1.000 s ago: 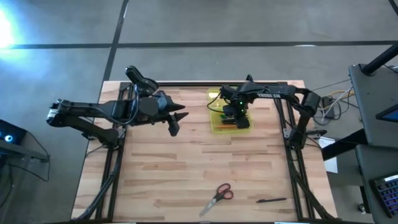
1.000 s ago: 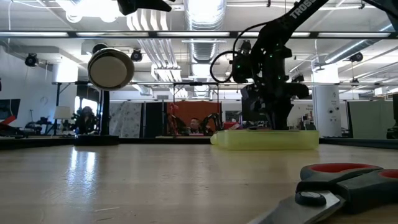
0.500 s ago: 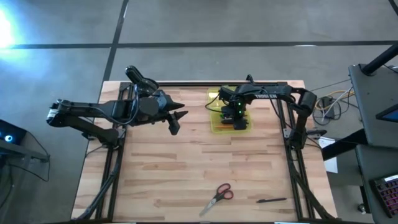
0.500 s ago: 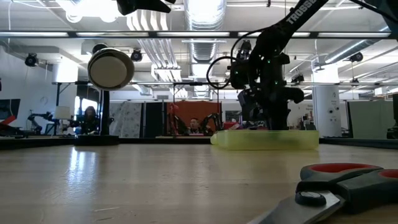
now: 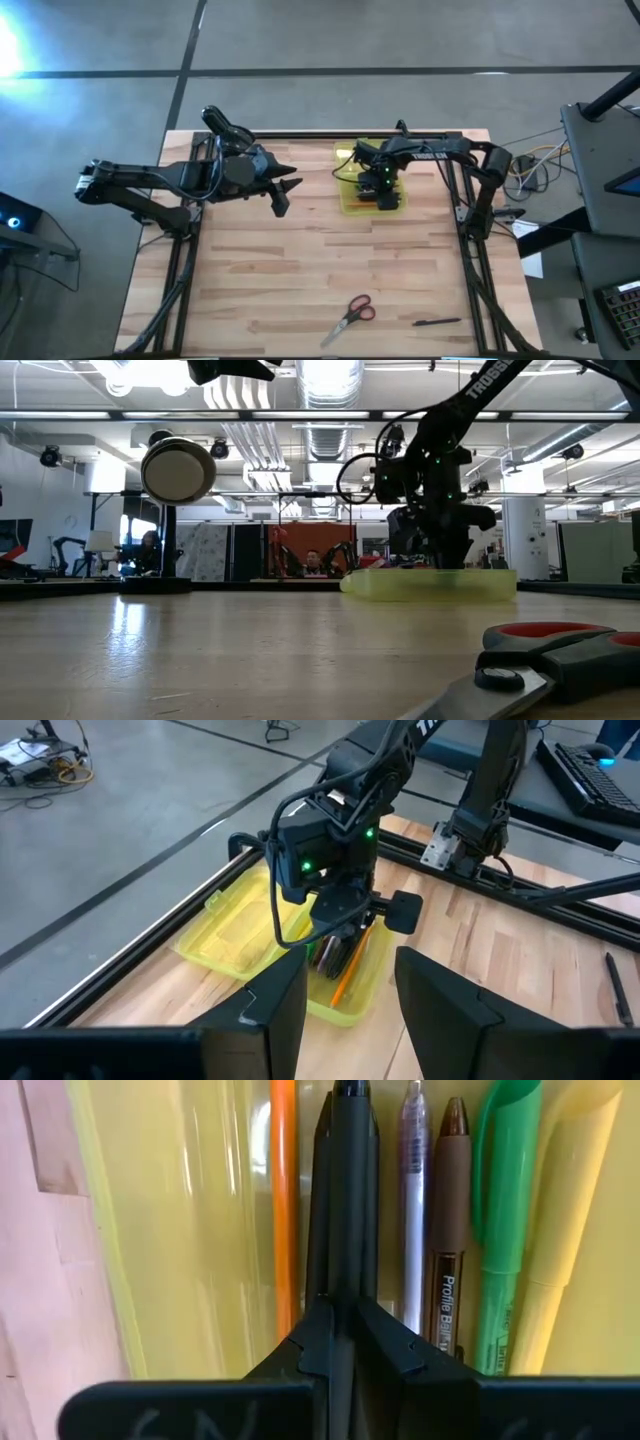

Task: Pick & place school supplies into a supply box
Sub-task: Put the black pen into the supply box

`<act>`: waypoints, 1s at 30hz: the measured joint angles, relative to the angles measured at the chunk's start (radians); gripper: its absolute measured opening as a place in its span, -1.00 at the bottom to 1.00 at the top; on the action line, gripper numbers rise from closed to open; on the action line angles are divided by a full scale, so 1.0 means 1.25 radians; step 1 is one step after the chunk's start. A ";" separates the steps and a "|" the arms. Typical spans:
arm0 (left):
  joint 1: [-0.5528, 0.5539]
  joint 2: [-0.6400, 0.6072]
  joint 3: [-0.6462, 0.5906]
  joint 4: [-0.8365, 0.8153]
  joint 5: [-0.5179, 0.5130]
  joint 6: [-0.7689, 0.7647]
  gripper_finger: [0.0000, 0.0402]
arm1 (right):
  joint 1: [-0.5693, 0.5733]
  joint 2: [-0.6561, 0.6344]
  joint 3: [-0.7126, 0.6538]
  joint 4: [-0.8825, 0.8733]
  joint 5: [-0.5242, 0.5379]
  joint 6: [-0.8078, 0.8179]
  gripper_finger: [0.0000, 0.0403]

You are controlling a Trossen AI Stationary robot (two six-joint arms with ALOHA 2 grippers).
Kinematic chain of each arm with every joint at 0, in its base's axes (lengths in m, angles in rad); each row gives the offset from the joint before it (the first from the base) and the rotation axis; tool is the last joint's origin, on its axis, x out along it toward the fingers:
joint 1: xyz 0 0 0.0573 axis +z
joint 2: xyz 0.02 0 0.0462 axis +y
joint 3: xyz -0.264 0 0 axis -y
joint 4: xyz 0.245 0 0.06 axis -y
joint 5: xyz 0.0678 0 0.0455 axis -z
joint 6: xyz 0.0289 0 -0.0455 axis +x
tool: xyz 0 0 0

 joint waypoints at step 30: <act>0.000 0.000 0.000 0.000 0.003 -0.001 -0.31 | 0.001 -0.091 0.005 -0.093 0.042 0.065 -0.66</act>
